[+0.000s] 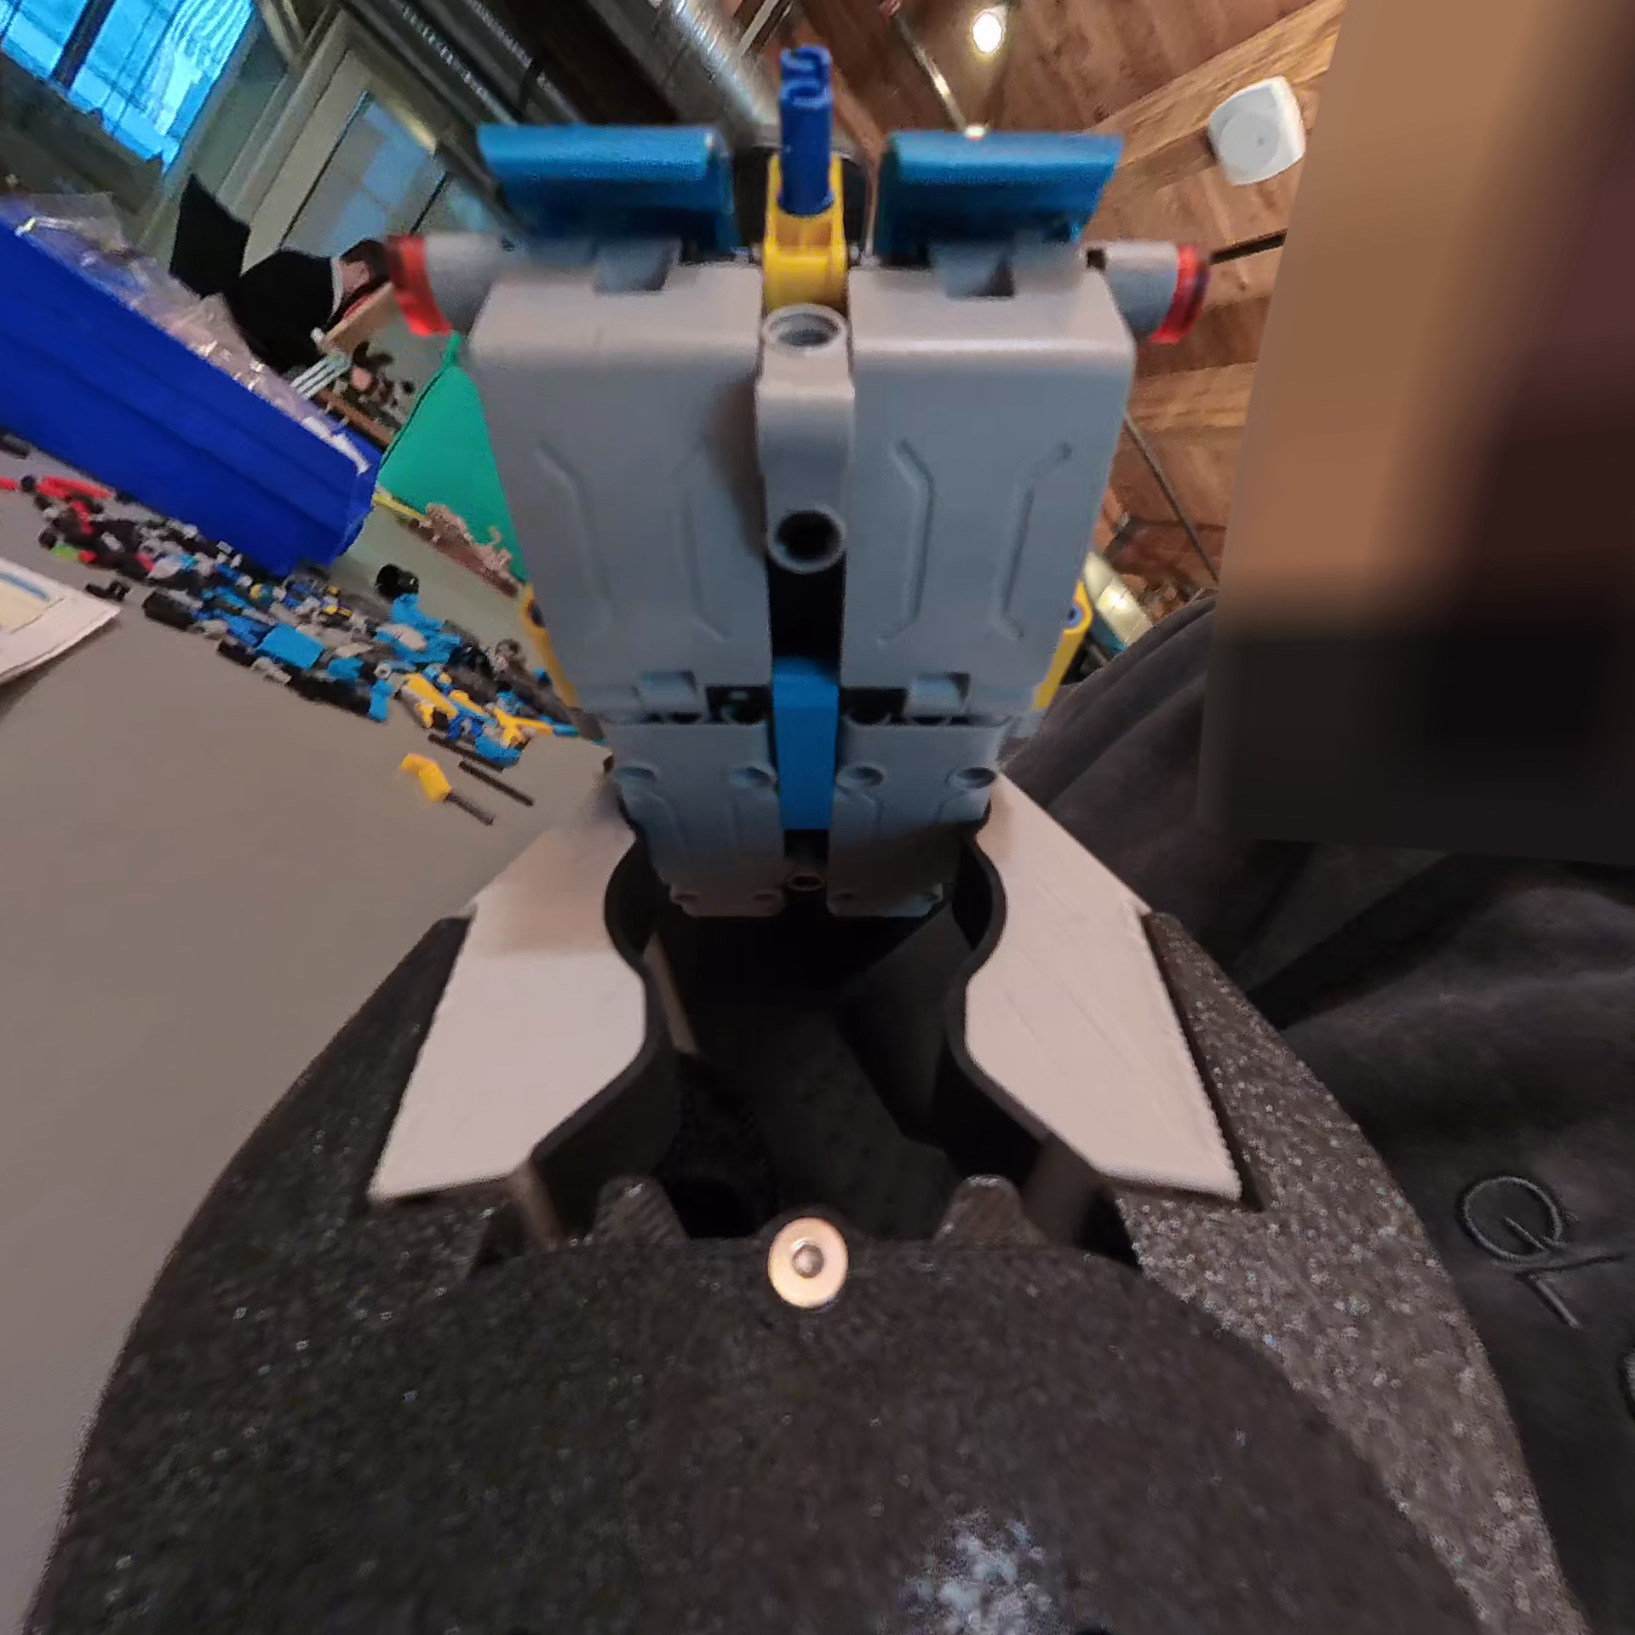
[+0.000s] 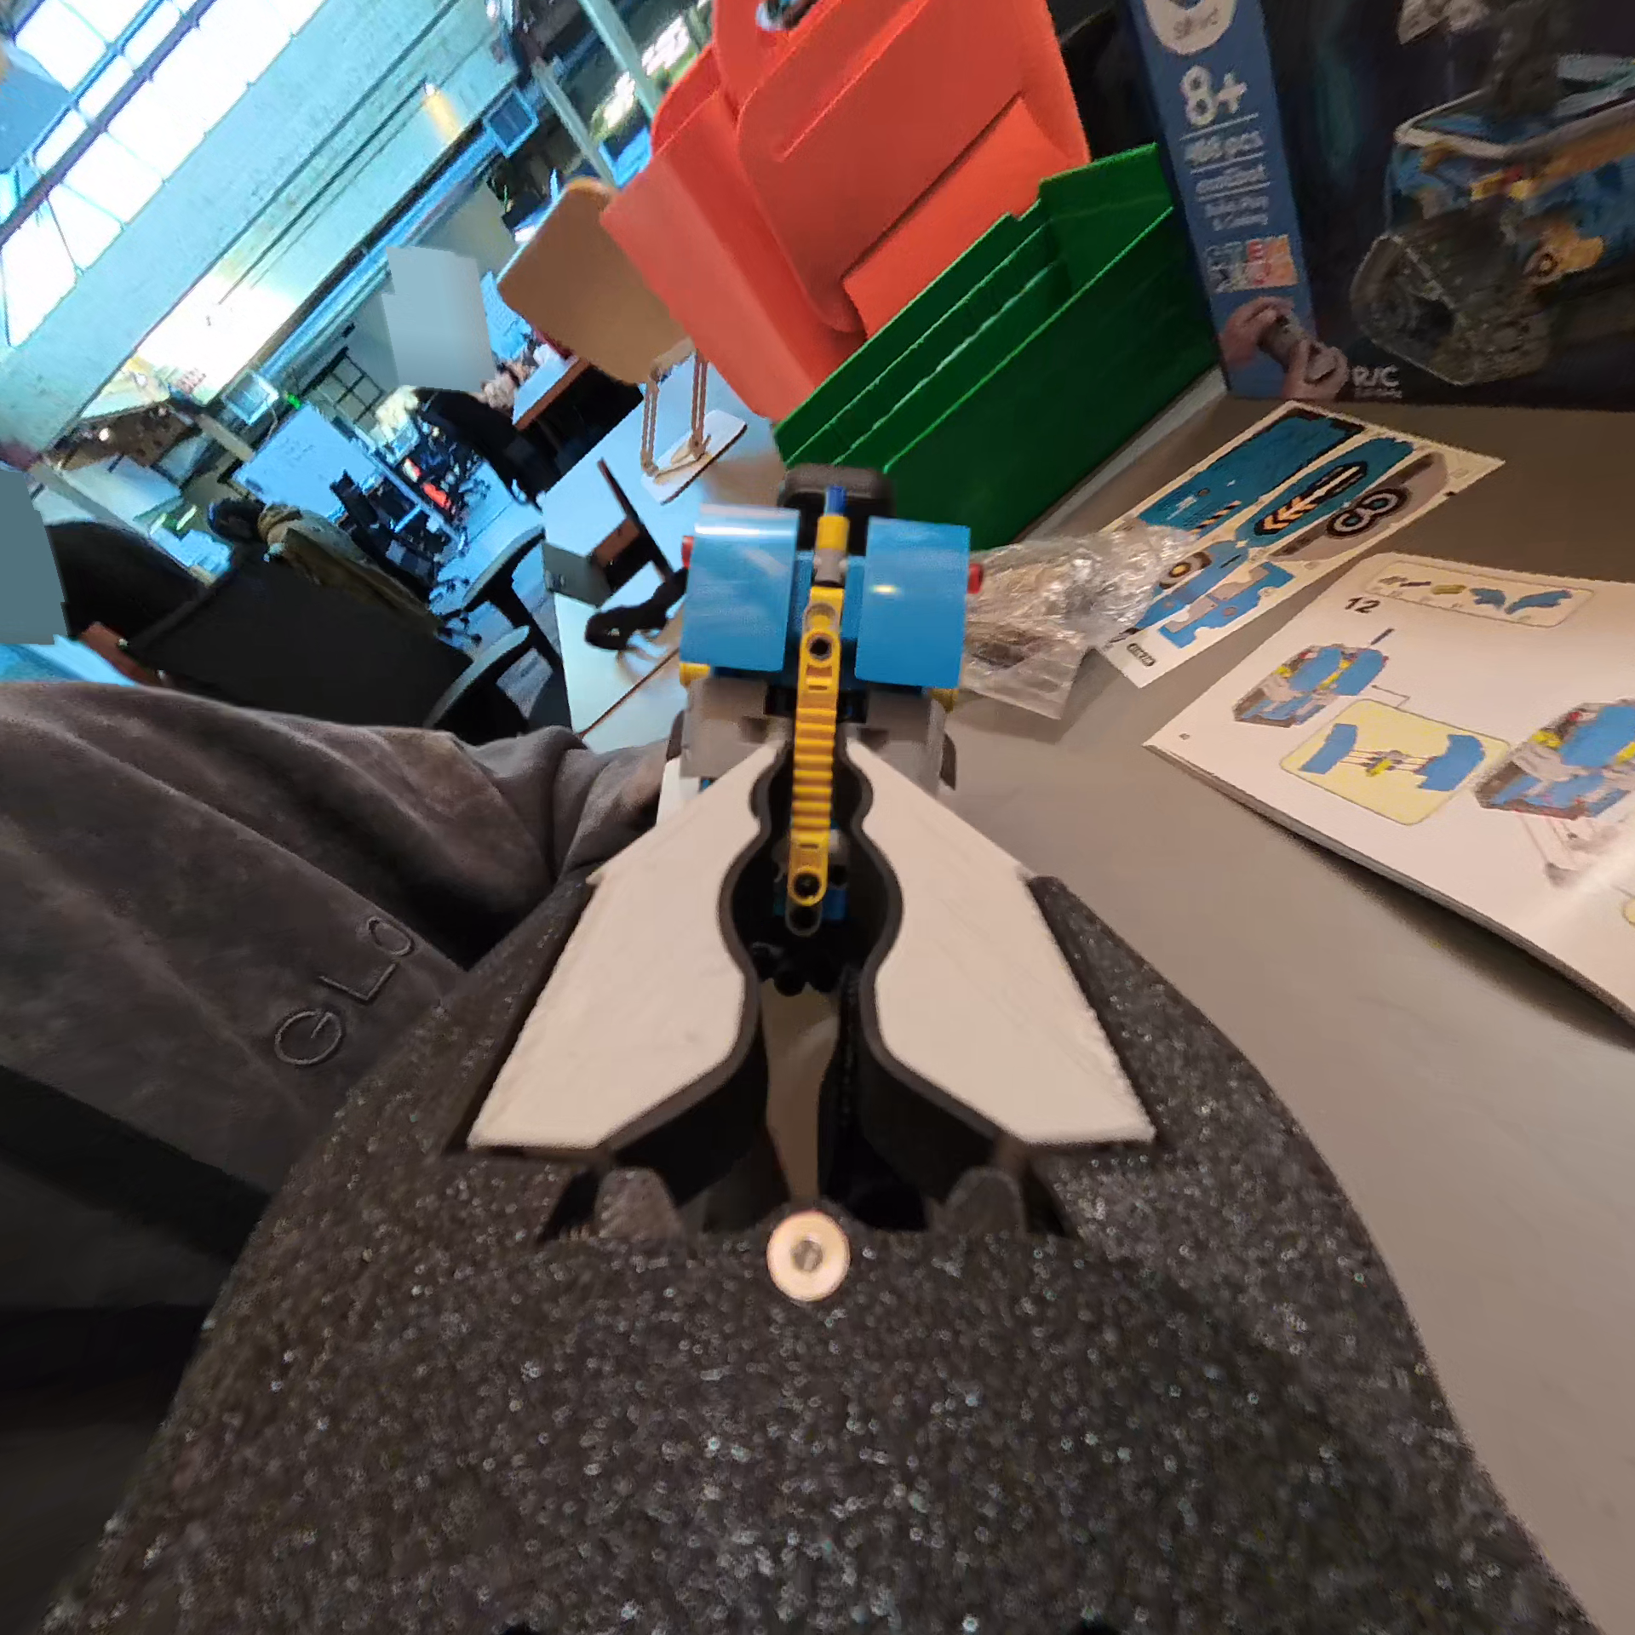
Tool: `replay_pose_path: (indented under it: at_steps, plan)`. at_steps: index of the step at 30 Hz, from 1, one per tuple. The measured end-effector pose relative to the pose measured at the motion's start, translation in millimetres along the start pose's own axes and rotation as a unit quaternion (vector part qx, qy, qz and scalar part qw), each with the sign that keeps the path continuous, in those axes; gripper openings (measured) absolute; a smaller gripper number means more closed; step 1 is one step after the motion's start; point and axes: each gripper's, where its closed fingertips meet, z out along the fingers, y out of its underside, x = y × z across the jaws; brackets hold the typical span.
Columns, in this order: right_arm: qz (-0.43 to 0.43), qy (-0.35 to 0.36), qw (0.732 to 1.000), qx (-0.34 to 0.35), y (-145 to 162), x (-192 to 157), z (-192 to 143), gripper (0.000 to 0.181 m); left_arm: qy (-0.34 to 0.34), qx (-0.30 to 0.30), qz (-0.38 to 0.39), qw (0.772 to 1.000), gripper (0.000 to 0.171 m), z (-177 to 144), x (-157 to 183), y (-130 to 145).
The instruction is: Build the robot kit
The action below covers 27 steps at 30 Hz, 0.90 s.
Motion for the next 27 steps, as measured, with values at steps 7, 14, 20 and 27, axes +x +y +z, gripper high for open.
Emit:
replay_pose_path:
  at_steps: [7,14,20,27]
  plan:
    - [-0.066,0.029,0.995,-0.063,-4.7,-17.4,8.6,0.012,0.015,0.021,0.021,0.999,0.065,-2.5,9.7,-7.1]
    - [-0.064,0.031,0.997,-0.030,-18.7,-18.8,4.7,0.011,0.027,0.020,0.023,0.999,0.065,-1.4,15.4,-6.3]
    - [-0.094,0.071,0.990,-0.079,-4.6,0.9,0.3,0.000,0.016,0.016,0.031,0.999,0.065,-2.2,12.9,-6.0]
    - [-0.114,0.237,0.956,-0.127,21.1,94.0,-94.4,0.017,-0.087,-0.012,0.074,0.993,0.066,-17.2,-17.4,-9.5]
